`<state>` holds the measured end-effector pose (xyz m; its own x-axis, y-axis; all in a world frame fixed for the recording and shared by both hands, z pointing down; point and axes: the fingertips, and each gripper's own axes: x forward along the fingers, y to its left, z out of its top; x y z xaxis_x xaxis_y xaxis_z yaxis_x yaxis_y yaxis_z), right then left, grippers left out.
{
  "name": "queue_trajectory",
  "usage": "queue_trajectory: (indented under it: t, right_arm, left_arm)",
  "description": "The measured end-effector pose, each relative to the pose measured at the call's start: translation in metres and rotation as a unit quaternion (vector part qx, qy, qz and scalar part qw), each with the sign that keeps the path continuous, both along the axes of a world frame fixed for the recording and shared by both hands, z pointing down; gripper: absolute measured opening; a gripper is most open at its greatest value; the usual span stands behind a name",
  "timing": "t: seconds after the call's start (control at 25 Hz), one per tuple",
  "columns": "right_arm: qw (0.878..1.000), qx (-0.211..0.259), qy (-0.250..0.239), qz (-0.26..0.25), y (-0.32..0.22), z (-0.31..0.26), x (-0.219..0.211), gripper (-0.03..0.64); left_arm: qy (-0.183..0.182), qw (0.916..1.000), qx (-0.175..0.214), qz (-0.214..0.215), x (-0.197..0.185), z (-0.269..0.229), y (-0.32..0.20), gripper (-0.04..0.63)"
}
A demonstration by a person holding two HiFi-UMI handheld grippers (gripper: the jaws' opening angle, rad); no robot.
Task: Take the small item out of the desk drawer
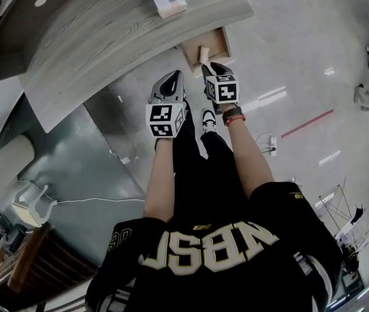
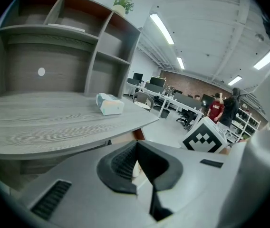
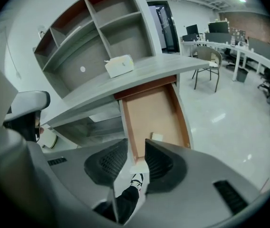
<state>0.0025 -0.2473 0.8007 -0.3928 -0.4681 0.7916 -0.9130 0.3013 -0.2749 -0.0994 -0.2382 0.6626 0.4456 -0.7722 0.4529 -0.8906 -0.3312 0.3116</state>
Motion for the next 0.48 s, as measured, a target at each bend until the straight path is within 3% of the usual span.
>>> queue_trajectory:
  t: [0.48]
  right_arm:
    - [0.999, -0.048, -0.006, 0.018, -0.022, 0.060, 0.008, 0.142]
  left_arm:
    - [-0.004, 0.9998, -0.017, 0.014, 0.006, 0.033, -0.022, 0.014]
